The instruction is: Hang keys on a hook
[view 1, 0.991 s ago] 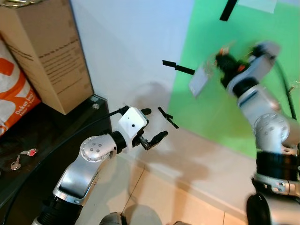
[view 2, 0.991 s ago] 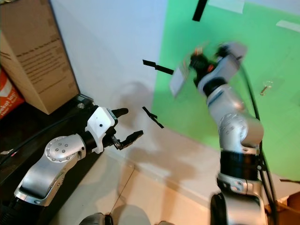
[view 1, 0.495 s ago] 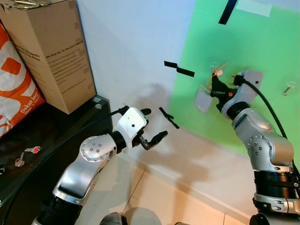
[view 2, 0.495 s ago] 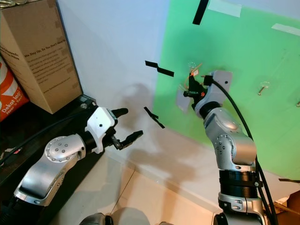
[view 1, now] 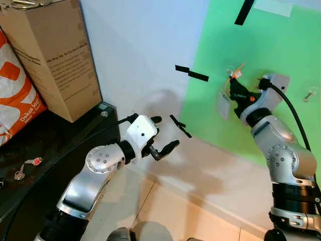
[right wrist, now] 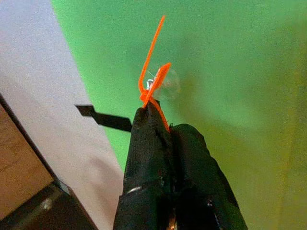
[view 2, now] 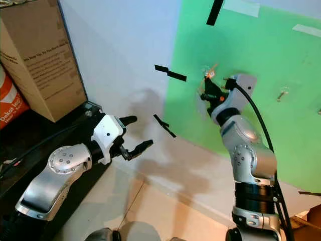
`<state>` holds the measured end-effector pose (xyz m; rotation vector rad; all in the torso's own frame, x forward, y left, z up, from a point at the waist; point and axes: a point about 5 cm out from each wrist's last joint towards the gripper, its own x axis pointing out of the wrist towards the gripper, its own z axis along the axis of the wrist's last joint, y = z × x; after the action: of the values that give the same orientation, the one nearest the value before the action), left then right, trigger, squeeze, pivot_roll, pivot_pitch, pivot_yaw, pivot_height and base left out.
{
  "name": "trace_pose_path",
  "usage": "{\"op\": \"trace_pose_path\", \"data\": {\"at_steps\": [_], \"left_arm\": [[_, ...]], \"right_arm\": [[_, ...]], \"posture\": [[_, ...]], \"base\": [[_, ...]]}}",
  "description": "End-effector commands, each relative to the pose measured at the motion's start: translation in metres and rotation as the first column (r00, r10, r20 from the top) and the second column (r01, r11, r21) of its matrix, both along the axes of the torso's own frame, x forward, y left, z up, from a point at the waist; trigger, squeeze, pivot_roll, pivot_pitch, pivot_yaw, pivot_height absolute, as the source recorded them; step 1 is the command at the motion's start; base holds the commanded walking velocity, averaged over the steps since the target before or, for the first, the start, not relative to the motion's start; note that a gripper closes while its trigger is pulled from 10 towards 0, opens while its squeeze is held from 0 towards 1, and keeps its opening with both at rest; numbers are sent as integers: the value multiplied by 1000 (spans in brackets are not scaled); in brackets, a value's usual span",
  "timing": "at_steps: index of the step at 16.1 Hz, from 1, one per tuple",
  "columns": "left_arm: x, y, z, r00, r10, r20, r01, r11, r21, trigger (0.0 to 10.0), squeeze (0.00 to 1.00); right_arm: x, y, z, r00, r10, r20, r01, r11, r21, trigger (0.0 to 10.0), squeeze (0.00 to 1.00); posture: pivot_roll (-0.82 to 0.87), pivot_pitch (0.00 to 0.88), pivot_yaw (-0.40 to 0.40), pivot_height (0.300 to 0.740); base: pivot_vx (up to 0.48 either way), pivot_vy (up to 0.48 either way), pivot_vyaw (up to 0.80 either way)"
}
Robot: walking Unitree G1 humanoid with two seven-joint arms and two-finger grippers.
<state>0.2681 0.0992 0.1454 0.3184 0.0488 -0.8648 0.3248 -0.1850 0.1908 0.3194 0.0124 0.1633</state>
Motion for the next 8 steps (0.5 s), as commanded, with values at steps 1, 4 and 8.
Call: {"op": "trace_pose_path", "data": {"at_steps": [1,4,8], "left_arm": [[3,-1,3,1000,4,20,-5,1000,4,10000,0],[4,-1,3,1000,9,26,-9,1000,4,10000,0],[4,-1,3,1000,11,28,-11,1000,6,10000,0]], "right_arm": [[3,-1,8,999,-12,30,12,1000,-5,10000,0],[14,13,12,1000,-1,20,2,999,-53,10000,0],[23,9,10,998,-37,-50,31,994,-105,10000,0]], "posture": [[-56,0,-63,740],[-55,0,-63,740],[-50,0,-67,740]], "base": [[0,0,0],[0,0,0],[0,0,0]]}}
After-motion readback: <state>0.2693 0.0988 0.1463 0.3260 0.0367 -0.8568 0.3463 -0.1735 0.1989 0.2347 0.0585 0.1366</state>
